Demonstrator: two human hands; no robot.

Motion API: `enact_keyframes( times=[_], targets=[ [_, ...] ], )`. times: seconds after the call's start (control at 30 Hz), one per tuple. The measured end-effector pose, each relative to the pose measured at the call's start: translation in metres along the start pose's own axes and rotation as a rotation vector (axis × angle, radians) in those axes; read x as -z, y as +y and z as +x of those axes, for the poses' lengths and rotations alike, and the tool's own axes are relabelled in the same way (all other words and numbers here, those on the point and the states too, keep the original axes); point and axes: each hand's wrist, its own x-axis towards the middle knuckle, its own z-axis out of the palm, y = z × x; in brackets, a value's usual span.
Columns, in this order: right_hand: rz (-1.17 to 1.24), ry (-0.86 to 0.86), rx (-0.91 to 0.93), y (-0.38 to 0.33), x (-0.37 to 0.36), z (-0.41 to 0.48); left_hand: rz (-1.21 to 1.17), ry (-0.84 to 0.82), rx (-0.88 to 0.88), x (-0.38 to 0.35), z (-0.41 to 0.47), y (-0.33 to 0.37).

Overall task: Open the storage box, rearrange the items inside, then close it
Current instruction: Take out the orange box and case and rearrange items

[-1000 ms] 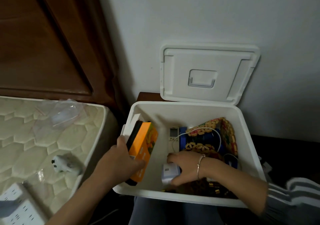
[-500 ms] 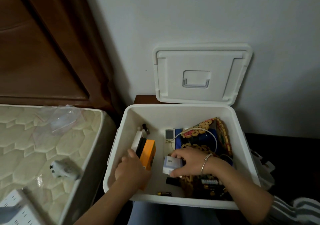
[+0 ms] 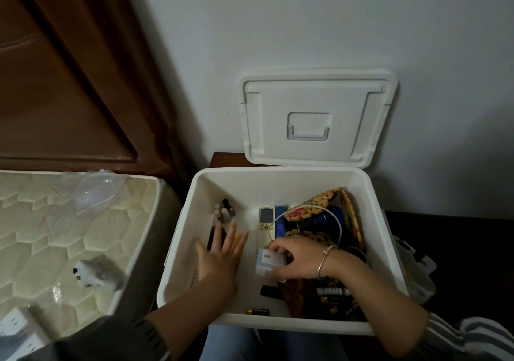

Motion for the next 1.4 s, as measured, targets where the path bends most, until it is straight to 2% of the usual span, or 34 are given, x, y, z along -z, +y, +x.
enact_keyframes(
  times=[0.2,0.33,0.4,0.67,0.77,0.83,0.93,1.07,1.13,1.27,1.4],
  targets=[
    [0.026,-0.008,-0.016,-0.001,0.001,-0.001,0.134,0.05,-0.292,-0.01,0.014,-0.011],
    [0.046,-0.013,-0.004,0.0,0.001,-0.002,0.14,-0.082,-0.462,-0.009,0.016,-0.025],
    [0.065,-0.006,0.007,0.0,0.001,-0.002,0.127,-0.097,-0.545,-0.011,0.018,-0.04],
    [0.331,0.079,0.025,-0.005,0.001,-0.003,0.128,-0.031,-0.578,-0.024,0.015,-0.043],
    [0.487,0.202,0.012,-0.009,0.006,-0.002,0.048,-0.008,-0.583,-0.022,0.014,-0.048],
    [0.383,0.348,-0.02,-0.012,0.012,0.0,-0.004,0.0,-0.559,-0.021,0.013,-0.05],
    [-0.031,0.522,-0.034,-0.017,0.022,0.013,-0.051,0.044,-0.492,-0.021,0.009,-0.05],
    [-0.485,0.387,-0.114,-0.031,0.032,0.055,-0.066,0.037,-0.469,-0.016,0.004,-0.05],
    [-0.63,0.309,-0.149,-0.032,0.031,0.077,-0.089,0.041,-0.463,-0.013,0.002,-0.049],
    [-0.748,0.226,-0.152,-0.024,0.018,0.105,-0.138,0.054,-0.463,-0.011,0.0,-0.05],
    [-0.72,0.261,-0.178,-0.018,0.011,0.111,-0.159,0.075,-0.459,-0.013,0.0,-0.05]
  ],
)
